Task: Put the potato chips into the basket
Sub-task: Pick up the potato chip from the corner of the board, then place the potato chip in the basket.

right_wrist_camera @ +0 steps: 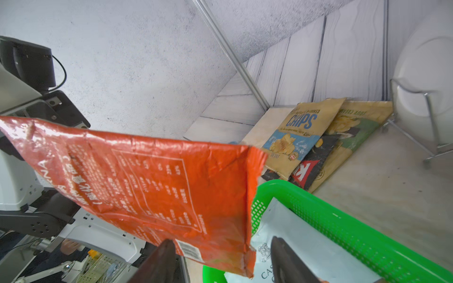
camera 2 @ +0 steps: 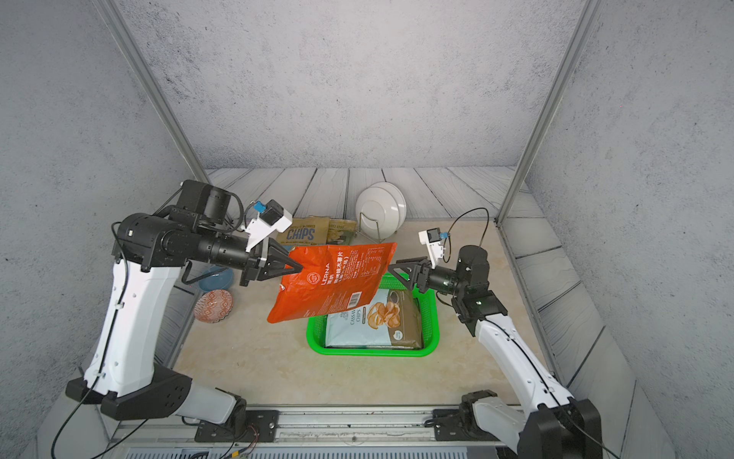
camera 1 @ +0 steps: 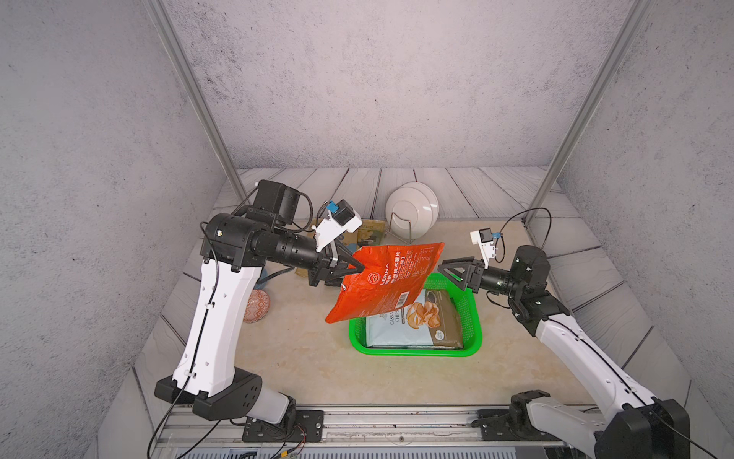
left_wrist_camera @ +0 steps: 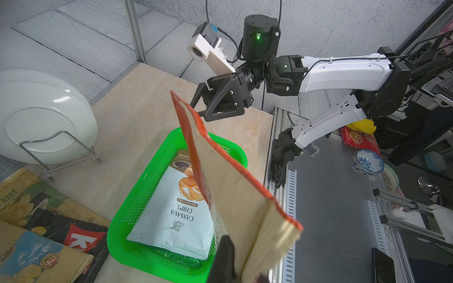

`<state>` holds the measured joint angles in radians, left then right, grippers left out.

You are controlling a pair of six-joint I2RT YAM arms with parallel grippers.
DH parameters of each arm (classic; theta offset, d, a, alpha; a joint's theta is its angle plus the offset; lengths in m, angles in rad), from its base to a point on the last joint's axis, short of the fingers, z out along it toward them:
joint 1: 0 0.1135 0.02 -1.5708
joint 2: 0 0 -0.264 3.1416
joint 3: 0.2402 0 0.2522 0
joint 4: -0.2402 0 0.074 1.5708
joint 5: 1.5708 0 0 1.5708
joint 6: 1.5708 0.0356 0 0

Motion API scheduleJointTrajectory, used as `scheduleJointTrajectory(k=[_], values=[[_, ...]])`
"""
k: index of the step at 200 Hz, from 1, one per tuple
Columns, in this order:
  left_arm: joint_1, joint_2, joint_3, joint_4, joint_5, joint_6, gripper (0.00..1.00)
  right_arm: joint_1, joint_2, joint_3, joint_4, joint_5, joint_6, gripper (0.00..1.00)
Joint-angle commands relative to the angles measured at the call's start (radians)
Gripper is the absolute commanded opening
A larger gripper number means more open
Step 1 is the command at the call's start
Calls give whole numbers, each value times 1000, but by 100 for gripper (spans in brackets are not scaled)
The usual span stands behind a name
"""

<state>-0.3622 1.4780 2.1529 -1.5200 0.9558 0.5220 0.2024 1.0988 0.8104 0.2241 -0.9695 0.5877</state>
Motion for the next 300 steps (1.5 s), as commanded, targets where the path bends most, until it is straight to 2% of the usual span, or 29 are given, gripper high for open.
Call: scheduleJointTrajectory(k=[1,57,81,106,123,139,155,172,180,213,239,256,264,275,288,300], values=[[-4,-24,-11,23,63,-4,0,-12,36,40,76,-63,30,66],[-4,-33,-31,25,90,-14,0,-10,180,69,364,-138,220,66],[-4,-43,-45,35,93,-20,0,-11,247,70,552,-173,352,65],[-4,-54,-72,69,86,-40,0,-10,324,55,853,-185,557,54],[-4,-62,-101,104,77,-68,0,-12,401,48,1170,-169,755,44],[-3,-67,-124,141,67,-99,0,-11,443,81,1175,-194,797,30],[-1,-72,-144,178,52,-130,0,-15,439,67,1176,-184,775,15],[6,-80,-161,212,35,-154,0,-18,426,48,1176,-166,759,3],[11,-84,-169,224,30,-162,0,-24,420,42,1175,-163,758,0],[28,-90,-207,270,11,-202,0,-56,402,28,1165,-155,767,0],[47,-102,-276,368,-40,-282,0,-92,367,6,1081,-144,738,0],[57,-108,-332,439,-89,-337,0,-101,318,-5,922,-145,638,0],[60,-112,-363,473,-107,-362,0,-102,280,-4,764,-140,545,0],[62,-121,-413,525,-127,-391,0,-101,214,8,453,-107,358,0],[62,-132,-489,585,-138,-415,0,-100,131,58,12,-11,84,0],[62,-141,-561,642,-156,-432,1,-100,79,99,-233,67,-45,0]])
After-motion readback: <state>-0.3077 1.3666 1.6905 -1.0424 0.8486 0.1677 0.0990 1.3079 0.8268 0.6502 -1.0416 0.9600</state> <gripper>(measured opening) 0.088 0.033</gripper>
